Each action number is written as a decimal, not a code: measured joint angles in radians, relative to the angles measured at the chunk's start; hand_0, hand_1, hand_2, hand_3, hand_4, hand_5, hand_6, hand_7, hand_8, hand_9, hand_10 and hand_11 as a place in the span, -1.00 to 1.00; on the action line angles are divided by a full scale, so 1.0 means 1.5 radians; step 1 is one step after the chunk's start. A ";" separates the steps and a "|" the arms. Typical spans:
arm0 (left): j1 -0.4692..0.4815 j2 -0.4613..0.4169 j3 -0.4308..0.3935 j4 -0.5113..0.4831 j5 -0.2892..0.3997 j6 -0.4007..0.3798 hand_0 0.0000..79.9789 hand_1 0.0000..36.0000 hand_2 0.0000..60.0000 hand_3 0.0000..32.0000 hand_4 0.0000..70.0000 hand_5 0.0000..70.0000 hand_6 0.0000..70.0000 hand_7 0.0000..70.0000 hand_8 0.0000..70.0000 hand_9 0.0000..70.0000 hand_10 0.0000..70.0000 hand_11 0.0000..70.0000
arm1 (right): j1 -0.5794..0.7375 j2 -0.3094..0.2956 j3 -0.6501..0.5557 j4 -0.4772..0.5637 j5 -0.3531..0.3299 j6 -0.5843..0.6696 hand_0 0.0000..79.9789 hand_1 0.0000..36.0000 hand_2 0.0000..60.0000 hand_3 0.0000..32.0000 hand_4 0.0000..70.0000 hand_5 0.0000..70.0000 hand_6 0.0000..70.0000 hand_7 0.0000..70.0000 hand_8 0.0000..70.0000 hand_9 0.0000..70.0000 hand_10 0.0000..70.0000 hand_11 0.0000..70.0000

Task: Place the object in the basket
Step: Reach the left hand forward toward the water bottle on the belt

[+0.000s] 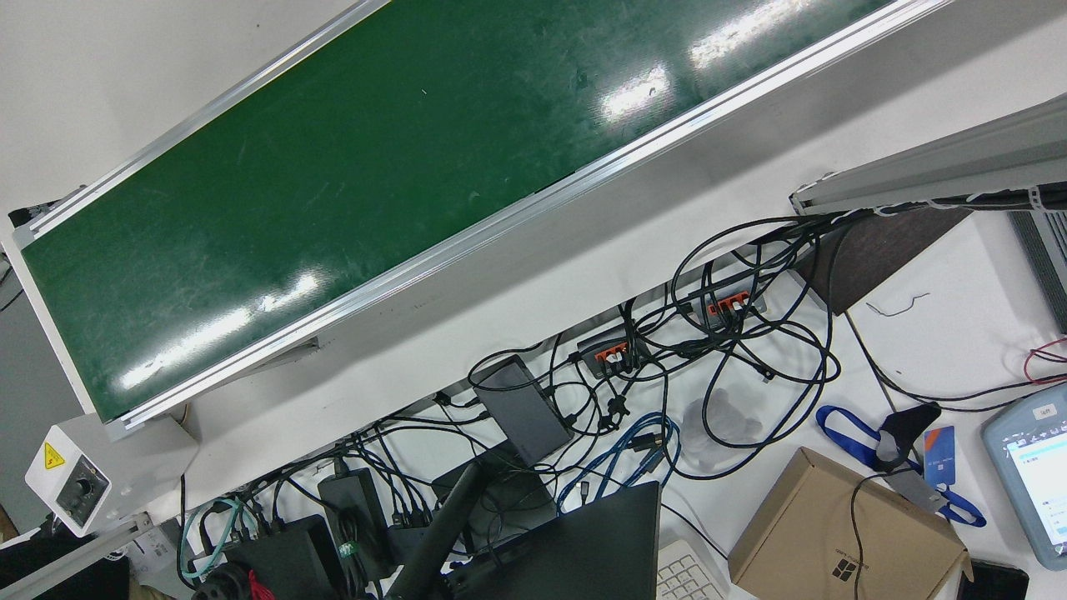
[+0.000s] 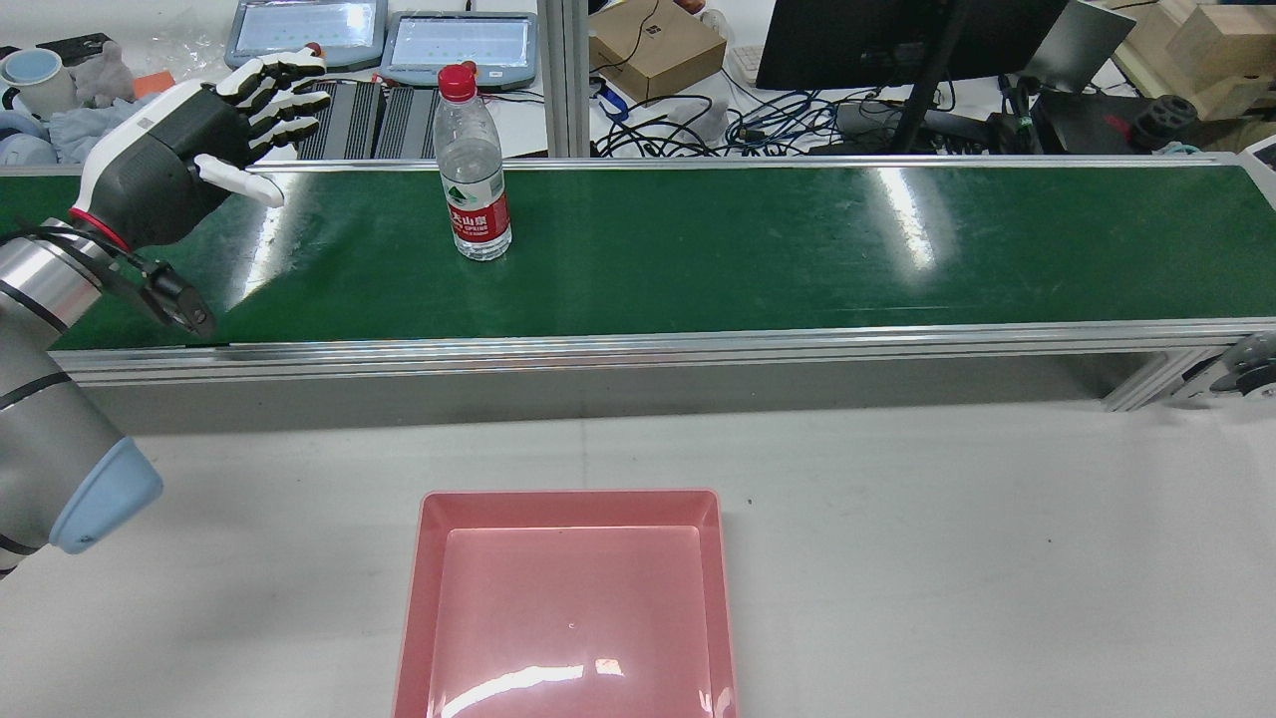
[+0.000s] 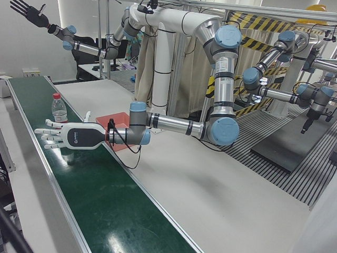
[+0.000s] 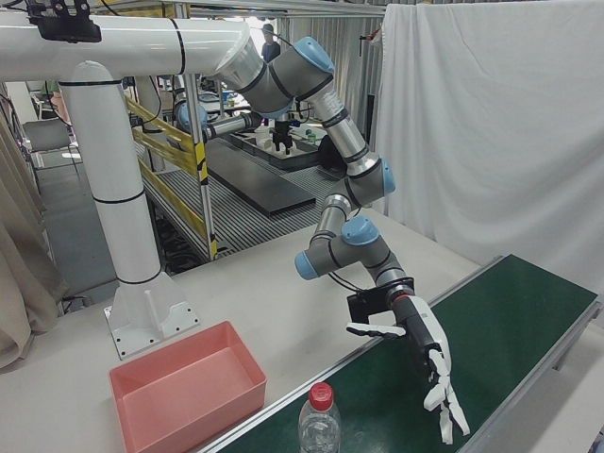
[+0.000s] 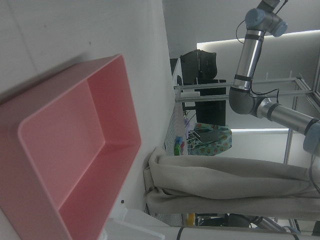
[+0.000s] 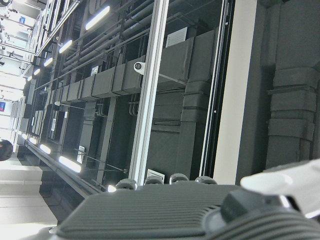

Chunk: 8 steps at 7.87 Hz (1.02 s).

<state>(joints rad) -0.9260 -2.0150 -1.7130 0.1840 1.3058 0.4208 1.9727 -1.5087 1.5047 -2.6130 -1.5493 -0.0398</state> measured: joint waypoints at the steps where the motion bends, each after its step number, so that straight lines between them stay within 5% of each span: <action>1: 0.008 -0.009 0.009 -0.014 0.000 -0.001 0.26 -1.00 -1.00 -0.48 -0.73 -0.12 -0.83 -0.86 -0.63 -0.60 -0.82 -0.72 | 0.000 0.000 0.000 0.000 0.000 0.000 -1.00 -1.00 -1.00 -1.00 -1.00 -1.00 -1.00 -1.00 -1.00 -1.00 -1.00 -1.00; 8: 0.009 -0.046 0.060 -0.040 0.005 -0.035 0.27 -1.00 -1.00 -0.40 -0.78 -0.13 -0.88 -0.87 -0.68 -0.62 -0.83 -0.74 | 0.000 0.000 0.000 0.000 0.000 0.000 -1.00 -1.00 -1.00 -1.00 -1.00 -1.00 -1.00 -1.00 -1.00 -1.00 -1.00 -1.00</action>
<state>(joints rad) -0.9130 -2.0836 -1.6230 0.1239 1.3130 0.3680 1.9727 -1.5083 1.5048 -2.6125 -1.5493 -0.0399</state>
